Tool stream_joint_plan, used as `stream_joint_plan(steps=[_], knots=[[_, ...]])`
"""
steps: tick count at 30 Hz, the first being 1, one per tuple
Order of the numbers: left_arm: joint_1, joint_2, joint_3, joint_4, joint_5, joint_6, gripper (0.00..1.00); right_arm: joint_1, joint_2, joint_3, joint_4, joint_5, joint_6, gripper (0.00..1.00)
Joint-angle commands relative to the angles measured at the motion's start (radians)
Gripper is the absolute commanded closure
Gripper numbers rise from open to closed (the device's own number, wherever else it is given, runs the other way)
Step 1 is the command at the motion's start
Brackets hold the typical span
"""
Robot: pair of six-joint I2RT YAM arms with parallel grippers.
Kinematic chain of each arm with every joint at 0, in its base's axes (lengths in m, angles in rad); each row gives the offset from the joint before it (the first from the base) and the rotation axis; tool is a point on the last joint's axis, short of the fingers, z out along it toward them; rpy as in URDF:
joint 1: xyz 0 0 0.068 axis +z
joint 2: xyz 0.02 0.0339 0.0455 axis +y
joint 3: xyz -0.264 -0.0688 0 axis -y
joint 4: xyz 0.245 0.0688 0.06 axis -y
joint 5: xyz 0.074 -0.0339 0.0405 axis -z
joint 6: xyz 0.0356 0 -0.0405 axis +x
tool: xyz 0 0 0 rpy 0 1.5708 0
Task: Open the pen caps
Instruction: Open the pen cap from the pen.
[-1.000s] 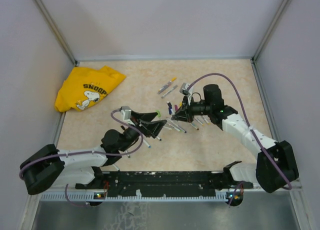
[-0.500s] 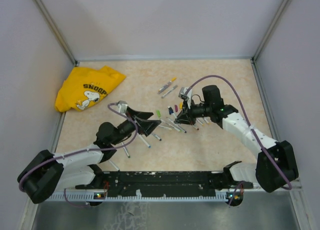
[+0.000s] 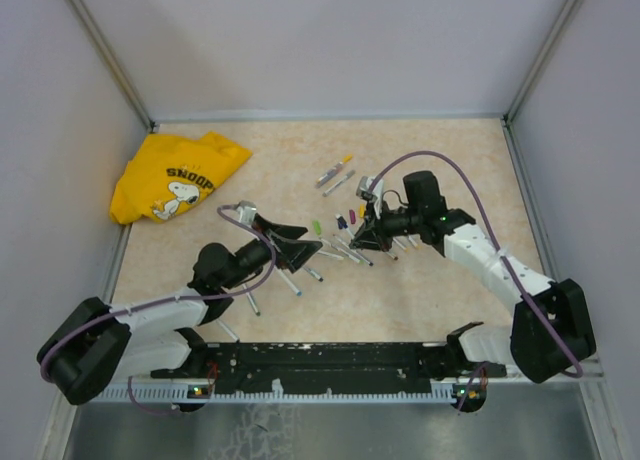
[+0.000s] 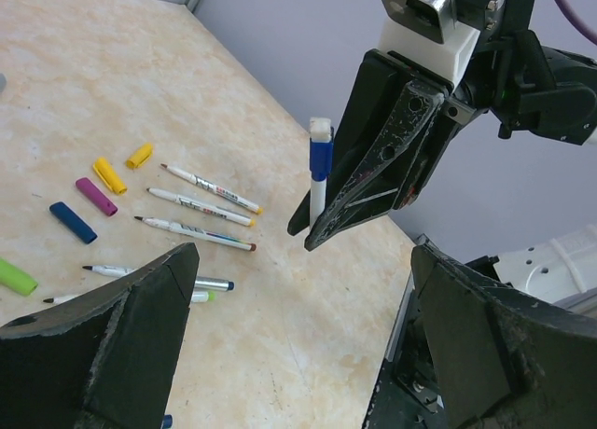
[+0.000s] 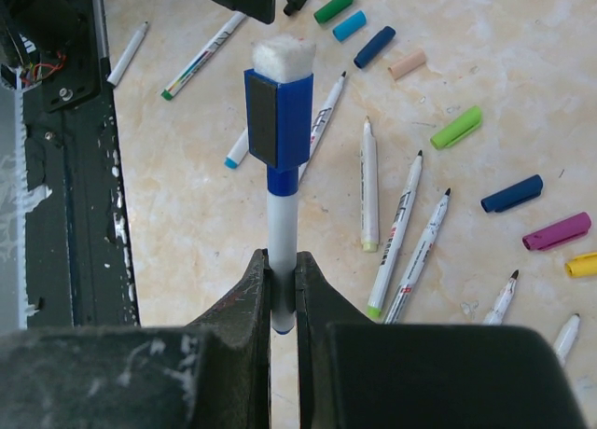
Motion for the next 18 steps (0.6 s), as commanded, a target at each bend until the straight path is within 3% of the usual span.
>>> stream_joint_plan(steps=[1, 18], knots=[[0.004, 0.005, 0.043, -0.030, 0.002, -0.006, 0.00, -0.003, 0.016, 0.062, 0.004, -0.002, -0.024, 1.00], [-0.089, 0.068, 0.152, -0.137, -0.116, 0.032, 0.02, -0.001, 0.028, 0.068, -0.009, 0.001, -0.028, 1.00]])
